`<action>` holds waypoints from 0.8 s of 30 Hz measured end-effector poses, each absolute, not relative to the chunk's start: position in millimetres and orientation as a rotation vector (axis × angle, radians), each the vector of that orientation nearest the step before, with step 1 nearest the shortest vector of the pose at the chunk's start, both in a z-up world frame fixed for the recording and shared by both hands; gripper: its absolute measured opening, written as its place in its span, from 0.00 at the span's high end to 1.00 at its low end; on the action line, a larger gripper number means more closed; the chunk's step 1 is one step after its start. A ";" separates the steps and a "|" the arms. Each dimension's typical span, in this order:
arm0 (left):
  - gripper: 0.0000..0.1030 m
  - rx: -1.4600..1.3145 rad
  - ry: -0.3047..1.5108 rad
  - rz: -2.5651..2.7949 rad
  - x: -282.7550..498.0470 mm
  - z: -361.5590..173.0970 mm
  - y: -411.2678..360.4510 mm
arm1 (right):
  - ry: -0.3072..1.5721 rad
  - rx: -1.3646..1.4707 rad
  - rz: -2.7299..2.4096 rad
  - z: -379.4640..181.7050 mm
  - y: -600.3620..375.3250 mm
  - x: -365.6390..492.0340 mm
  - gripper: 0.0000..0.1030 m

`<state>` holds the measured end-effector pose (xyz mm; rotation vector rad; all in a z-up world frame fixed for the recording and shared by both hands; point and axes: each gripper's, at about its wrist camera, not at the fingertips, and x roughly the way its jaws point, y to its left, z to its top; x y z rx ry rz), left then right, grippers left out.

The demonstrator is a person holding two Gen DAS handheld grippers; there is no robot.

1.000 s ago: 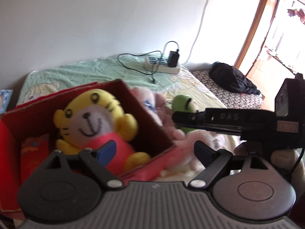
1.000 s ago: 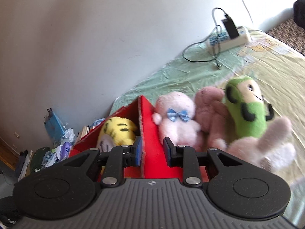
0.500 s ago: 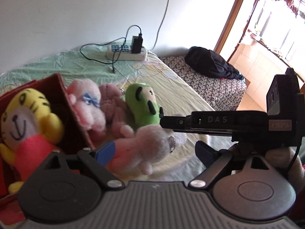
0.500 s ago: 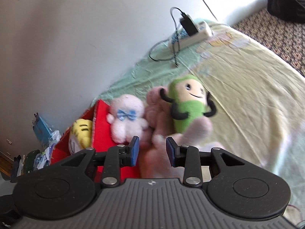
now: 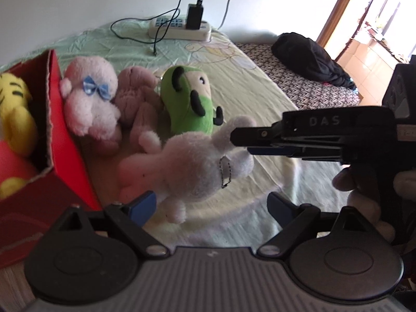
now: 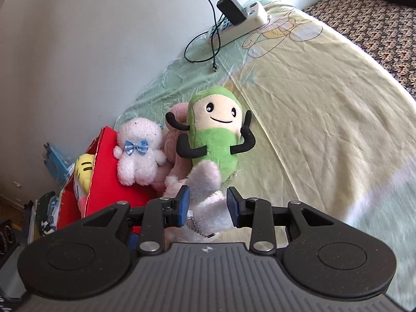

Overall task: Organize objects
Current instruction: 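Move the right tool to the white bunny plush on the sheet, then grasp the white bunny plush with the right tool and lift it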

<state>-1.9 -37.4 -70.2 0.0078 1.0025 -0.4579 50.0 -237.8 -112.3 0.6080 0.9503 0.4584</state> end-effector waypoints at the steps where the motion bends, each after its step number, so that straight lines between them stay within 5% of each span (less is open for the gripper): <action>1: 0.10 0.007 1.010 -0.445 -1.4 -73.6 -39.1 | 0.953 0.607 0.471 -114.0 -239.3 51.6 0.65; 24: 0.09 0.172 0.956 -0.289 14.0 -106.9 -68.1 | 1.130 0.965 0.768 -179.1 -246.9 96.8 0.50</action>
